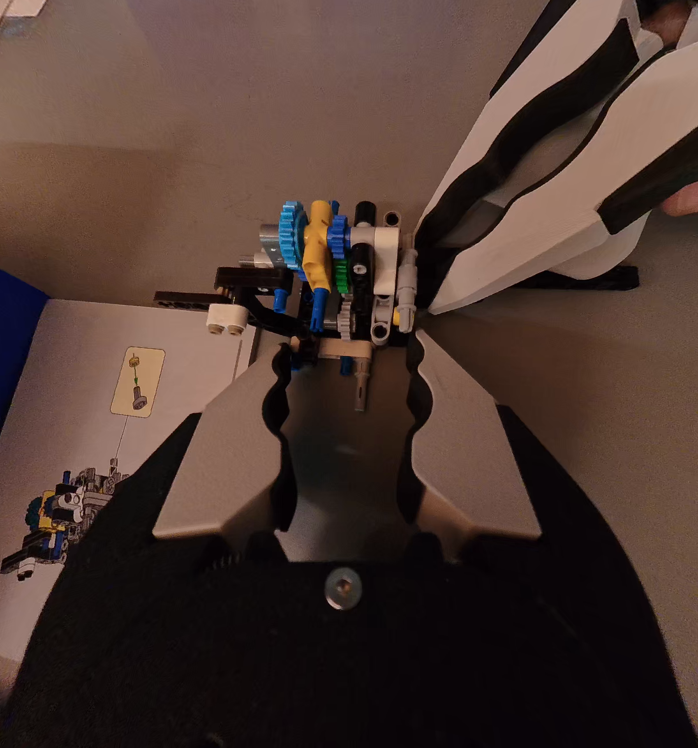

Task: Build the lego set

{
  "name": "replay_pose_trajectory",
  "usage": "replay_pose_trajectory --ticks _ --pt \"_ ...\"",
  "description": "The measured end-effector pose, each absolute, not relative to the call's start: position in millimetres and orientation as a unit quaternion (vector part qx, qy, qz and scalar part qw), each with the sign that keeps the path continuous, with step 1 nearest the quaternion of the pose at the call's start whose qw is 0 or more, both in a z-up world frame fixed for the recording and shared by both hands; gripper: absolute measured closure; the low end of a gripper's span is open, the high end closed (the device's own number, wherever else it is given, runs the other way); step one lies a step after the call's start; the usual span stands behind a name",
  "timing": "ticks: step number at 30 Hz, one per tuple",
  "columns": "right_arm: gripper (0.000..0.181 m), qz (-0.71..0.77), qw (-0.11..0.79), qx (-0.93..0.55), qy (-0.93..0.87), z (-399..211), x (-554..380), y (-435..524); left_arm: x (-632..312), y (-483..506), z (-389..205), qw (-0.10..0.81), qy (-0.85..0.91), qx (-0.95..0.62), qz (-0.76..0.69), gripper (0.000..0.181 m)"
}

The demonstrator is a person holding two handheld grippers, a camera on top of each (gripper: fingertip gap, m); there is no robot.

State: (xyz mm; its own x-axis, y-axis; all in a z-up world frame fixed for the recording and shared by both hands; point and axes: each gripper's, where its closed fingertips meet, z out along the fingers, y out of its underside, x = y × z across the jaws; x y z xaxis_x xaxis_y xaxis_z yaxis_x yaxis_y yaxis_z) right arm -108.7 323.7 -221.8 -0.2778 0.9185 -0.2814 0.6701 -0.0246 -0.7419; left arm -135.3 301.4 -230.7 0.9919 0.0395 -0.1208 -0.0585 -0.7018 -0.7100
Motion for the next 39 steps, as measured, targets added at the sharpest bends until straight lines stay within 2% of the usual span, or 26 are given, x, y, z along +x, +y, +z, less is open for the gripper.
replay_pose_trajectory --ticks 5,9,14,29,33,39 --pt "0.153 0.414 0.155 -0.581 -0.684 -221.8 -108.7 323.8 -133.7 300.9 -231.1 0.386 0.004 -0.921 0.048 0.122" --pt "0.153 0.415 0.154 -0.581 -0.683 -221.7 -108.7 323.9 -129.1 299.4 -232.8 0.382 0.005 -0.924 0.017 0.113" --pt "0.153 0.417 0.149 -0.584 -0.680 -221.5 -108.8 324.3 -132.6 299.0 -232.5 0.383 -0.002 -0.923 0.026 0.122" --pt "0.153 0.420 0.142 -0.580 -0.683 -221.1 -108.7 323.8 -132.4 299.1 -232.5 0.383 0.000 -0.923 0.029 0.123" --pt "0.145 0.414 0.156 -0.581 -0.683 -220.6 -109.9 327.1 -132.1 299.0 -232.4 0.383 -0.001 -0.923 0.027 0.123" --pt "0.147 0.420 0.147 -0.583 -0.680 -220.5 -109.9 326.9 -132.1 299.1 -232.4 0.383 0.000 -0.923 0.028 0.123"
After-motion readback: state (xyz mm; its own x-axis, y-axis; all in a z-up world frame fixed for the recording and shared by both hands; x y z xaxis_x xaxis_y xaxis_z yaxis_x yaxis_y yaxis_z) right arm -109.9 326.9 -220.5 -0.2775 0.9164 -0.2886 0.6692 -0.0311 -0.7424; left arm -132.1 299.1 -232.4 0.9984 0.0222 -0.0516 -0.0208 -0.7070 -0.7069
